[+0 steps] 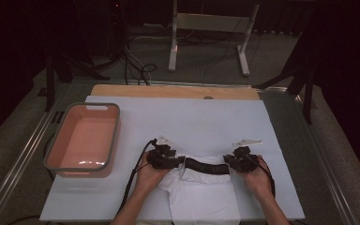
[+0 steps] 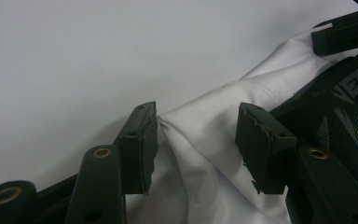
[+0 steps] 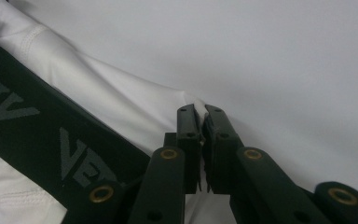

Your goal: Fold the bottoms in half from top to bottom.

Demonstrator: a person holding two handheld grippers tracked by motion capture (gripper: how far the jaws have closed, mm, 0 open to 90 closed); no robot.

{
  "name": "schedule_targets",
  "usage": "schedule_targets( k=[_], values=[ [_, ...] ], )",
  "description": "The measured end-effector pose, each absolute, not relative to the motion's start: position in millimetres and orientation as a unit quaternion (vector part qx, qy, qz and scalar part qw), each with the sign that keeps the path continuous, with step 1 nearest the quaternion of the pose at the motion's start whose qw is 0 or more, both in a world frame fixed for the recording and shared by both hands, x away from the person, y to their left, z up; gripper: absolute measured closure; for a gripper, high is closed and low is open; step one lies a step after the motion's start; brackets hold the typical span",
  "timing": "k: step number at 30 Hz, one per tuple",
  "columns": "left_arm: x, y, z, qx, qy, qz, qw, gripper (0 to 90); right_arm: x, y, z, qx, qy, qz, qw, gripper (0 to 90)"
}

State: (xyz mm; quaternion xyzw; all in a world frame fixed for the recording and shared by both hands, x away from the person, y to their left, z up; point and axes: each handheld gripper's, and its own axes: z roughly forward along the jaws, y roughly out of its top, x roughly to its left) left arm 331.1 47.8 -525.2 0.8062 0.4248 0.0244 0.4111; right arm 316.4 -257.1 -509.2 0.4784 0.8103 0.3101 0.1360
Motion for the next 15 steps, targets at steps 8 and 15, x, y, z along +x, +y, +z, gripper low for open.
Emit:
schedule_targets(
  k=[8, 15],
  values=[
    [332.9, 48.9, -526.5, 0.797, 0.453, -0.026, 0.399, 58.8, 315.6, -256.7, -508.6, 0.477, 0.811, 0.309, 0.136, 85.5],
    [327.6, 44.5, -524.3, 0.815, 0.424, -0.007, 0.395, 85.2, 314.9, -256.9, -506.9, 0.473, 0.812, 0.313, 0.14, 85.7]
  ],
)
